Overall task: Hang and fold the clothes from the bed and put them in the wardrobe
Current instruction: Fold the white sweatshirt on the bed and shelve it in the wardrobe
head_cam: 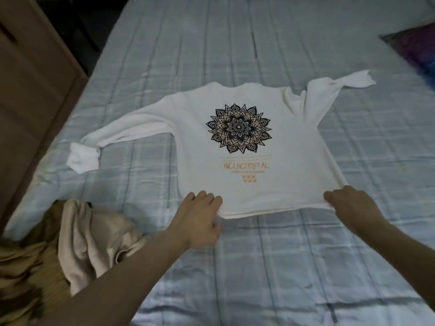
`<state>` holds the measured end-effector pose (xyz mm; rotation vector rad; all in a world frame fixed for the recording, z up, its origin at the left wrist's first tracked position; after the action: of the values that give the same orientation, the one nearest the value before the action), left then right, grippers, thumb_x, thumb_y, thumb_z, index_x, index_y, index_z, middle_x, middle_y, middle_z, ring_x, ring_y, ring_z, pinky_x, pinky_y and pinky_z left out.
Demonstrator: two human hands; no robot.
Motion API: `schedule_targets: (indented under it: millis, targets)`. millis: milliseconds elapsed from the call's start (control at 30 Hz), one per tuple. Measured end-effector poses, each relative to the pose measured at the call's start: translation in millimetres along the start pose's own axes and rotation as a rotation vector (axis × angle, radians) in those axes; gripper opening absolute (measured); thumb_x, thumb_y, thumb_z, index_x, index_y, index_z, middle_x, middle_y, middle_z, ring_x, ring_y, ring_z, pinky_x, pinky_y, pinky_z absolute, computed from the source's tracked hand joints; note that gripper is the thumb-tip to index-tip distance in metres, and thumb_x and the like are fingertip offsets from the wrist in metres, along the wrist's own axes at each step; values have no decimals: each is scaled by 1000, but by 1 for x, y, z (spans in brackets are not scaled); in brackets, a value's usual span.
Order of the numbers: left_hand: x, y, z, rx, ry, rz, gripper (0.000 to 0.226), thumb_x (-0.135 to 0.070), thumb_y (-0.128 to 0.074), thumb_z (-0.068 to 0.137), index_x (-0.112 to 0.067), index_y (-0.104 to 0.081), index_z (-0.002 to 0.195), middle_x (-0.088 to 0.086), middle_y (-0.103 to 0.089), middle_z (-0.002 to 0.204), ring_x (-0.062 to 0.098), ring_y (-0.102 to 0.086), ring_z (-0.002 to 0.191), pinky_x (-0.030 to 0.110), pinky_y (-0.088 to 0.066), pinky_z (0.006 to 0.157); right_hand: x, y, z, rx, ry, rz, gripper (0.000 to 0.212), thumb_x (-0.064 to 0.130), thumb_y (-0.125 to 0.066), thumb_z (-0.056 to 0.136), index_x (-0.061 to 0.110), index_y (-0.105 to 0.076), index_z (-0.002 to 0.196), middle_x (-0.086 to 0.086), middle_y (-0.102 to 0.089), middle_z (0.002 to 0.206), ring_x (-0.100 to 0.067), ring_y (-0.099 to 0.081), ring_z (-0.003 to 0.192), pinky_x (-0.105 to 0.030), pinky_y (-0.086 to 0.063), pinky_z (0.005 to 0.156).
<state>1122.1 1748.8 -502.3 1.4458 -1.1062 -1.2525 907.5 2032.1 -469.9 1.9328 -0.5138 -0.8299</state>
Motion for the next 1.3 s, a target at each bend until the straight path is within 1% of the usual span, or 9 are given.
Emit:
schedule_targets:
  millis: [133,200,300,367,467,633,867,967,1300]
  targets:
    - [-1,-4,-16,-69,2,54,56,-9,-75,61,-19,-54,111,2,-55,97,25,-54,84,34,-35,63,0,-10,-35,-283,99,70,36,-11,-83,42,12,-64,62,6,-30,47,-28,-50,40,-28,-35,42]
    - [6,-7,-27,-111,3,70,66,5,-66,53,-18,-54,114,3,-58,96,26,-55,82,33,-40,60,-2,-29,-49,-324,95,80,41,-14,-83,33,11,-64,60,-1,-40,43,-26,-44,32,-30,-39,36]
    - [22,-17,-53,-83,53,-27,46,2,-42,66,-17,-68,98,8,-66,80,30,-63,79,37,-56,62,2,-52,-66,-183,-19,126,25,-3,-73,67,14,-71,85,-12,-56,63,-31,-53,46,-35,-45,48]
    - [30,-28,-71,22,90,-19,49,9,-57,62,-21,-72,98,9,-68,89,32,-65,84,39,-56,66,9,-59,-73,-85,-66,111,24,6,-59,83,19,-67,101,-9,-60,78,-32,-59,61,-33,-45,58]
    - [34,-41,-93,107,72,42,54,-1,-78,43,-21,-62,91,1,-60,88,25,-59,72,28,-41,47,16,-65,-78,-105,-65,147,27,2,-55,83,16,-66,104,-8,-63,84,-30,-63,69,-34,-52,63]
    - [22,-68,-87,63,38,-58,52,-15,-70,63,-21,-48,110,-1,-54,105,23,-54,83,33,-46,52,28,-80,-78,1,-62,210,36,1,-43,90,22,-55,117,3,-56,114,-17,-54,106,-31,-49,73]
    - [4,-79,-40,84,122,143,49,-13,-75,67,-16,-55,111,3,-57,90,28,-54,73,33,-37,52,24,-119,-66,-9,-94,133,26,12,-58,87,17,-51,111,0,-52,101,-21,-56,91,-34,-47,59]
    - [0,-68,-23,159,189,153,32,-16,-55,87,-21,-50,119,2,-60,101,27,-57,85,33,-35,64,23,-123,-58,-56,-64,129,23,1,-63,80,10,-56,100,-4,-55,87,-27,-57,75,-35,-40,50]
    - [-17,-45,-76,713,264,38,30,-21,-38,94,-30,-54,117,2,-60,111,21,-51,88,32,-37,74,30,-94,-74,265,15,125,39,16,-45,91,33,-50,126,7,-59,117,-14,-57,107,-27,-45,81]
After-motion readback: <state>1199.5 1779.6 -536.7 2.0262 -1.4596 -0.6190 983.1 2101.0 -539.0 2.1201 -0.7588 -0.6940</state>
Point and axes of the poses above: each hand's wrist, its own z-axis towards the middle knuckle, its own y-axis out of the back of the hand, x = y × z, the point moved 2 cm from there along z, towards the middle knuckle
